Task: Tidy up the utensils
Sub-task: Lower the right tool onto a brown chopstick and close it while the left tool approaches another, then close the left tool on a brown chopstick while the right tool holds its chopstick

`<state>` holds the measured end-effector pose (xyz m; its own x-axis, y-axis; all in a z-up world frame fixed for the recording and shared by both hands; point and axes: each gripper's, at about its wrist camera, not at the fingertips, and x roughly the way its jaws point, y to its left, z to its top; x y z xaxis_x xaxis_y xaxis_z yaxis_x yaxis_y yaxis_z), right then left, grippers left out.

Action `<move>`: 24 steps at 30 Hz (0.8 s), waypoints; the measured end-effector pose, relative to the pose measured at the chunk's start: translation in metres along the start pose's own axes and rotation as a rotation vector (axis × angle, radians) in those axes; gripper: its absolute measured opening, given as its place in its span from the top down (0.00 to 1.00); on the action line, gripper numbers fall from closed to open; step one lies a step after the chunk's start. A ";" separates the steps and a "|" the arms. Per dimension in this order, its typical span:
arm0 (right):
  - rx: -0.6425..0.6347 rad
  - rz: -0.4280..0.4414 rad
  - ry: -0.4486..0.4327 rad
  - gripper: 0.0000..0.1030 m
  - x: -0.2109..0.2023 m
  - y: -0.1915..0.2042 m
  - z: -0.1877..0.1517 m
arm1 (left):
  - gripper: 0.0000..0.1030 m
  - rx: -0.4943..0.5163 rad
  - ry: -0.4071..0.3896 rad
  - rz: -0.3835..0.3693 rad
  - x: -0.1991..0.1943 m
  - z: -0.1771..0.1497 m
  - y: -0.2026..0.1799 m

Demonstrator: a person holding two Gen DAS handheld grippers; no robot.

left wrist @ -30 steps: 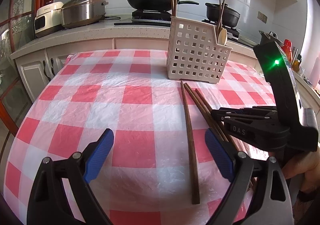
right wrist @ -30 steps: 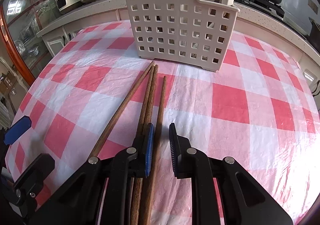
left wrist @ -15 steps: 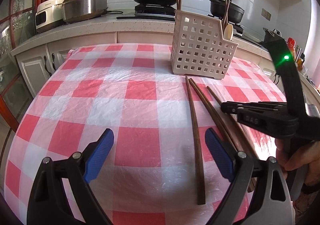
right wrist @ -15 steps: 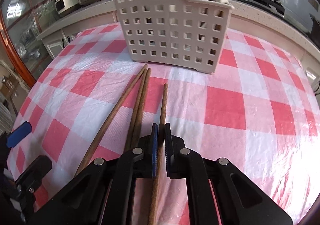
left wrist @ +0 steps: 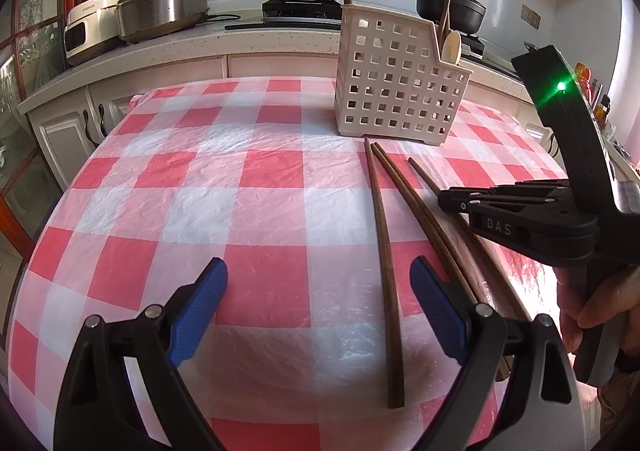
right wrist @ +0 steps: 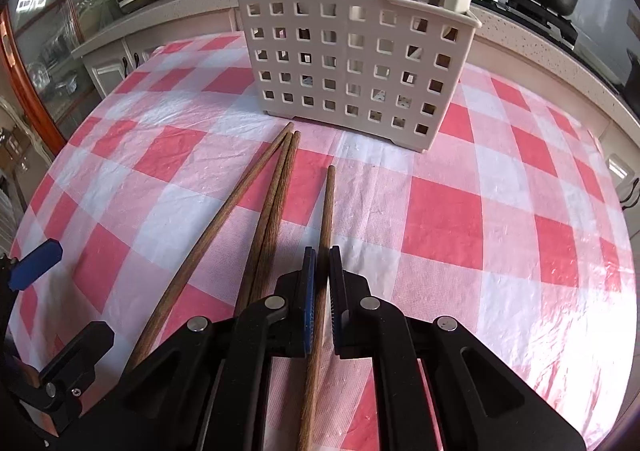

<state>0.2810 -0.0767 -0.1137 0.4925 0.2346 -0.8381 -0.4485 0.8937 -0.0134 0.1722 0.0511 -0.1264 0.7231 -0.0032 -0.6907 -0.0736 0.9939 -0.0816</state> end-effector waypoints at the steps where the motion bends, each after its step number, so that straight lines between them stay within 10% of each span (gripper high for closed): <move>1: -0.006 -0.004 -0.001 0.93 0.000 0.001 0.001 | 0.13 0.000 0.002 0.000 0.001 0.000 0.000; 18: 0.117 0.043 -0.034 0.94 -0.013 -0.034 -0.022 | 0.15 0.003 0.114 -0.018 0.040 0.032 -0.006; 24: 0.136 0.064 -0.044 0.94 -0.019 -0.040 -0.032 | 0.43 0.007 0.195 -0.053 0.077 0.055 -0.017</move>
<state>0.2652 -0.1291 -0.1144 0.4998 0.3068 -0.8100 -0.3767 0.9191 0.1157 0.2666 0.0403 -0.1390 0.5793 -0.0759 -0.8116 -0.0341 0.9925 -0.1171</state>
